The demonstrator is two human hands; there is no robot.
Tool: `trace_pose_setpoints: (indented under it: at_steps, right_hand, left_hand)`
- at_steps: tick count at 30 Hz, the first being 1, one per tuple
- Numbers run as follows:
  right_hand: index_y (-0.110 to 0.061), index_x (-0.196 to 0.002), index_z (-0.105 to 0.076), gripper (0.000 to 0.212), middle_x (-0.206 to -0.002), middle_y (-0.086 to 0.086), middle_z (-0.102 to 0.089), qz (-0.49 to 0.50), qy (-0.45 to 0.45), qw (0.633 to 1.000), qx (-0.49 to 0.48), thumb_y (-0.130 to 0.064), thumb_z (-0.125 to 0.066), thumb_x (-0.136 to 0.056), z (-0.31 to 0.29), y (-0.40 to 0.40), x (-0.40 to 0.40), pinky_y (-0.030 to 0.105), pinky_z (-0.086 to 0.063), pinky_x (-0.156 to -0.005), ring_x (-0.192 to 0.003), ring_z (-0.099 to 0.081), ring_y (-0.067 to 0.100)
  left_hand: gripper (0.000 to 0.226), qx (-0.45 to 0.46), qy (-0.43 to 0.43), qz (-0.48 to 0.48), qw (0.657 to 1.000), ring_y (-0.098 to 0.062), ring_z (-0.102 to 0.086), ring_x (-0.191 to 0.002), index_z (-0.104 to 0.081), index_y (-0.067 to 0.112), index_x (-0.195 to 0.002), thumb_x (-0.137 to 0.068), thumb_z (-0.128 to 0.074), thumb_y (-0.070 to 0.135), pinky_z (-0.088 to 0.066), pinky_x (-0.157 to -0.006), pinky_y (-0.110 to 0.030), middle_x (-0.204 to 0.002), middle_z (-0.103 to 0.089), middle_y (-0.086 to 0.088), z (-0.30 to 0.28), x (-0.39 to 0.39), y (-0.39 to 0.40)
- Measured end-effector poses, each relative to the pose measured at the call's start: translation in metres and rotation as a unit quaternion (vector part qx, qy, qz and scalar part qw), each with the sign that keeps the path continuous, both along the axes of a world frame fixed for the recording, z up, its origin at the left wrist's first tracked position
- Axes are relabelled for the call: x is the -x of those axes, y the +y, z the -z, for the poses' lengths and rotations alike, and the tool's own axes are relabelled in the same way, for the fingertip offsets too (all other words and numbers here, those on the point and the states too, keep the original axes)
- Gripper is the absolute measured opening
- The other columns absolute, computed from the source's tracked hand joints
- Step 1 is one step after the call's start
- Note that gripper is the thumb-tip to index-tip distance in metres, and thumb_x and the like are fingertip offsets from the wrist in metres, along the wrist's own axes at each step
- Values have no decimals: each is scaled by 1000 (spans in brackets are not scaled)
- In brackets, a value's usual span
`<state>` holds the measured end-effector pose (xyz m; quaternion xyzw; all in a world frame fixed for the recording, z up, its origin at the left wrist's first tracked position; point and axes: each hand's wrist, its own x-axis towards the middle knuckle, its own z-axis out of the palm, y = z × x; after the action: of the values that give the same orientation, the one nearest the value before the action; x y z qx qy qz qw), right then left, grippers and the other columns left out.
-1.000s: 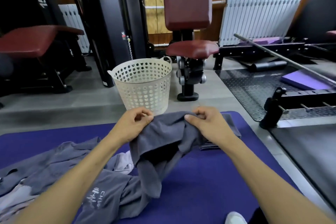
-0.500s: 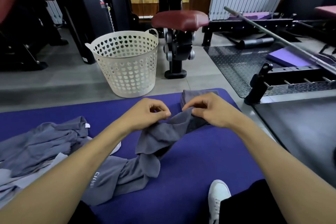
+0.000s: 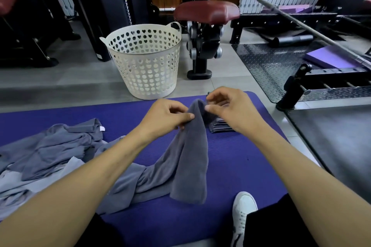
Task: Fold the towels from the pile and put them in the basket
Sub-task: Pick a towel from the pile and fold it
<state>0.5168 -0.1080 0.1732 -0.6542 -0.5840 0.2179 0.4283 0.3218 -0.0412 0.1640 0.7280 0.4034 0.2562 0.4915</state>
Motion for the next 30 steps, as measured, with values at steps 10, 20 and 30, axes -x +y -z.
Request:
trace_pose_setpoints:
  at_steps: [10, 20, 30]
  right_hand:
    - [-23, -104, -61, 41, -87, -8, -72, -38, -9, 990, 132, -35, -85, -73, 18, -2, 27, 21, -54, -75, -83, -68, 2]
    - [-19, -88, -69, 13, -79, -11, -69, -52, -49, 994, 80, -20, -78, -78, 26, 10, 33, 14, -50, -66, -71, -63, -1]
    - [-14, -82, -67, 6, -71, -9, -66, -97, -92, 988, 74, -15, -69, -89, 31, 13, 49, 15, -44, -63, -68, -60, 3]
  left_hand:
    - [10, 96, -80, -146, 981, -19, -71, -63, -69, 8, -80, -86, -75, 13, -59, -64, -29, -69, -73, -7, -4, 7, -5]
    - [18, 152, -78, -128, 977, -28, -74, -73, -58, 12, -76, -87, -73, 11, -60, -60, -25, -76, -72, -14, -3, 24, -1]
    - [22, 155, -47, -55, 985, -22, -72, -65, -56, 13, -74, -84, -74, 8, -59, -59, -25, -67, -69, -10, -4, 39, 6]
